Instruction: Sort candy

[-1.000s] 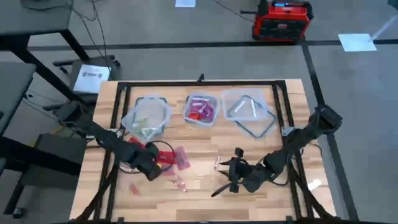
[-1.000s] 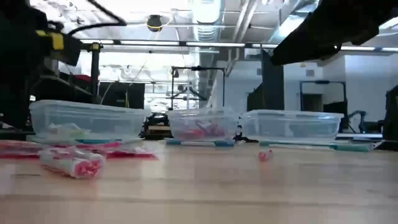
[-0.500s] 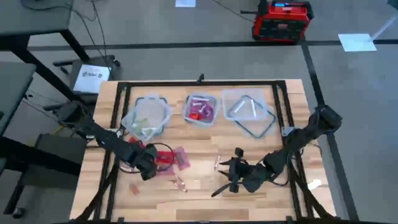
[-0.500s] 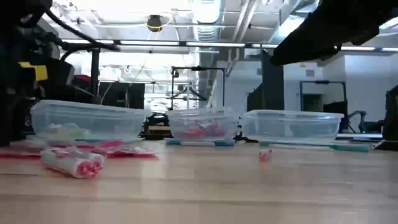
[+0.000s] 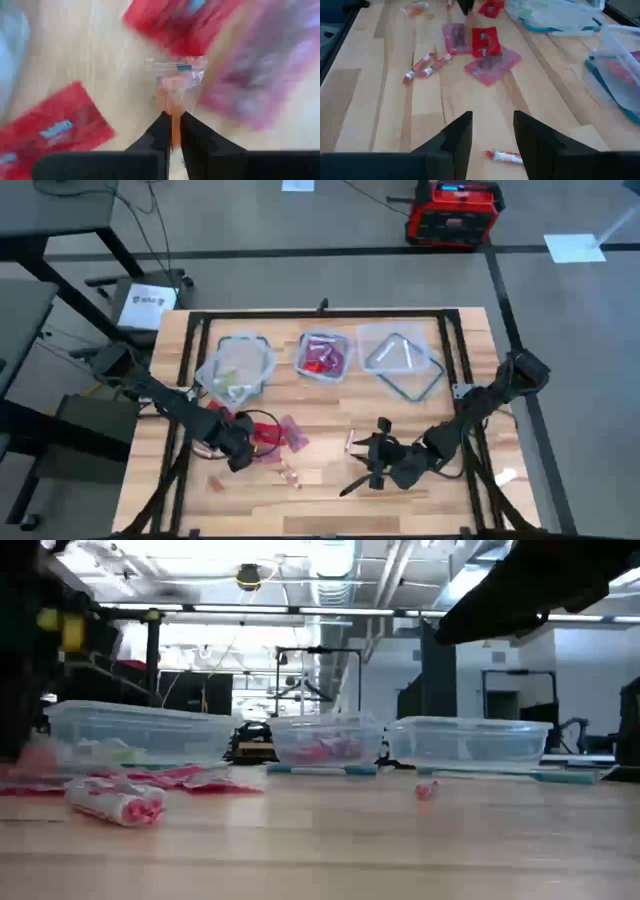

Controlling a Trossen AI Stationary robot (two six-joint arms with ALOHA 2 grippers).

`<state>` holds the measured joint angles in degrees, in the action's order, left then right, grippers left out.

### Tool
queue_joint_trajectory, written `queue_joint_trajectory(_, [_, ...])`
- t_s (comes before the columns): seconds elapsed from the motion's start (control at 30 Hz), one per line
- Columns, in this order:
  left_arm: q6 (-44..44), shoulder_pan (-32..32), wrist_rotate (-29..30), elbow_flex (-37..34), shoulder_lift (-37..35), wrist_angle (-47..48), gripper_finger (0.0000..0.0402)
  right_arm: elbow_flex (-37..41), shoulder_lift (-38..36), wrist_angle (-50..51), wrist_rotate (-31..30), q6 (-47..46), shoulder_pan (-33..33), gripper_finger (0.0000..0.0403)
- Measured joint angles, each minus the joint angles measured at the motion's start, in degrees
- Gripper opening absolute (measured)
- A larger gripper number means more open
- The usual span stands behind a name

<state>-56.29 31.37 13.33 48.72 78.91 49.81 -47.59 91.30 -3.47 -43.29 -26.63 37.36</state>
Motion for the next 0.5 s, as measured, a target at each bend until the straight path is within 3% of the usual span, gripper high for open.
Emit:
queue_joint_trajectory(0.17, [3.6,-2.4,14.0,12.1,-0.1,16.0,0.0003,0.0,0.0,0.0,0.0,0.0,0.0,0.0132])
queue_joint_trajectory(0.33, [4.9,-6.8,31.2,16.3,-0.2,28.2,0.0003,0.0,0.0,0.0,0.0,0.0,0.0,0.0132])
queue_joint_trajectory(0.43, [5.5,-11.5,34.2,16.2,-0.2,32.7,0.0004,0.0,0.0,0.0,0.0,0.0,0.0,0.0132])
queue_joint_trajectory(0.5, [4.5,-16.3,31.9,15.8,-0.2,33.4,0.0013,0.0,0.0,0.0,0.0,0.0,0.0,0.0132])
